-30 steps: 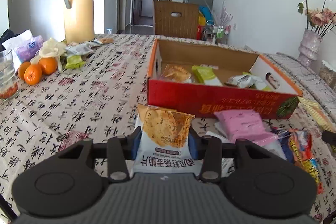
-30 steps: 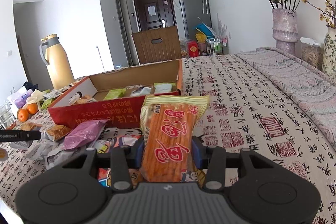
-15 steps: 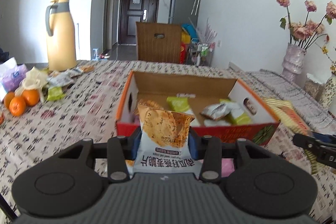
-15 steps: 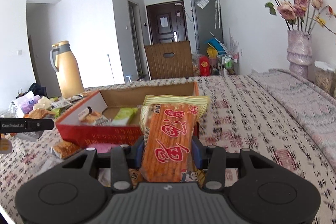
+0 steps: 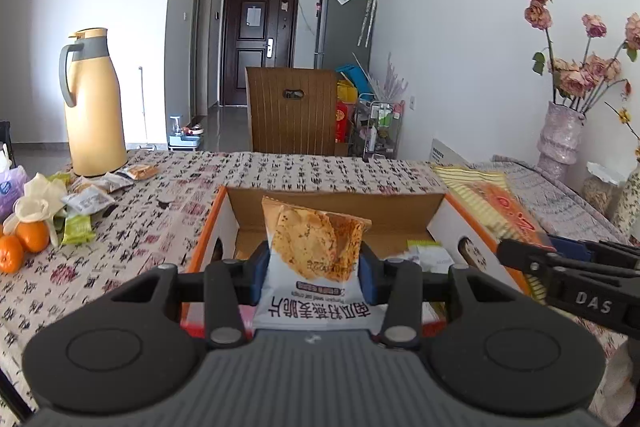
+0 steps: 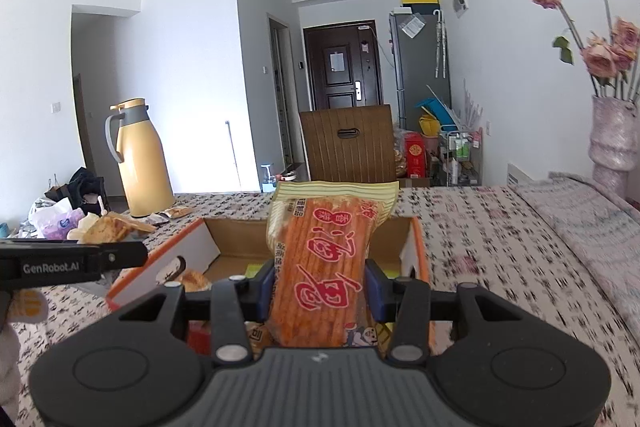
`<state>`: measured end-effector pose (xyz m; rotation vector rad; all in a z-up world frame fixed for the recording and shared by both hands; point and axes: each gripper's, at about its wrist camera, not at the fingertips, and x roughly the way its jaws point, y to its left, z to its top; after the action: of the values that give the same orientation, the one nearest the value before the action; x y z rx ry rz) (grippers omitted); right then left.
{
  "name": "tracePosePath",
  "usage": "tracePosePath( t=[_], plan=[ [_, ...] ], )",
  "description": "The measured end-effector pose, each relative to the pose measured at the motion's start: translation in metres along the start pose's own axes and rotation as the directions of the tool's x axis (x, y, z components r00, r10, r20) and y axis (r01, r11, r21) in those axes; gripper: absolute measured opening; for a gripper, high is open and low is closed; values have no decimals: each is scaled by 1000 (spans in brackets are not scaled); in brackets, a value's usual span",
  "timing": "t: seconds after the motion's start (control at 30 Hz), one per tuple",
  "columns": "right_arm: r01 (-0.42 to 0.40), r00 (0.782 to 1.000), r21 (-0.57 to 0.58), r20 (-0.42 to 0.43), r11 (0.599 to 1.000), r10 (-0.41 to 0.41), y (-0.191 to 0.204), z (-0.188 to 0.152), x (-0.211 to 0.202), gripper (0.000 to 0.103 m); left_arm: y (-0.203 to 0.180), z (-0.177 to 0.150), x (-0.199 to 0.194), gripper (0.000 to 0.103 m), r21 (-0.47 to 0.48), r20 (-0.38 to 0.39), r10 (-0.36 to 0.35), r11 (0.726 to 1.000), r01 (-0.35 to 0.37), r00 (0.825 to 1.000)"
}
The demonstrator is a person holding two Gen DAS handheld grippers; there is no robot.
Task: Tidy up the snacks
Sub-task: 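Carry both packets into the box and open both tools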
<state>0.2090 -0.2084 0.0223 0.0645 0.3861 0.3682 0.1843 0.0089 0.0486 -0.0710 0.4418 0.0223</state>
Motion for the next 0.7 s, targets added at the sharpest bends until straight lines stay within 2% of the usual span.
tracePosePath(
  t=[0.33, 0.6, 0.67, 0.7],
  plan=[
    [24, 1000, 7, -19, 1000, -24, -6, 12, 62, 44, 1, 17, 49, 44, -45, 4, 51, 998, -50, 999],
    [39, 996, 8, -84, 999, -38, -14, 0, 87, 44, 14, 3, 82, 44, -77, -74, 58, 995, -63, 996],
    [40, 995, 11, -95, 999, -39, -15, -1, 89, 46, 16, 0, 86, 47, -87, -89, 61, 994, -69, 994],
    [42, 994, 15, -100, 999, -40, -15, -2, 88, 52, 19, -2, 87, 50, -95, -93, 65, 993, -74, 994]
  ],
)
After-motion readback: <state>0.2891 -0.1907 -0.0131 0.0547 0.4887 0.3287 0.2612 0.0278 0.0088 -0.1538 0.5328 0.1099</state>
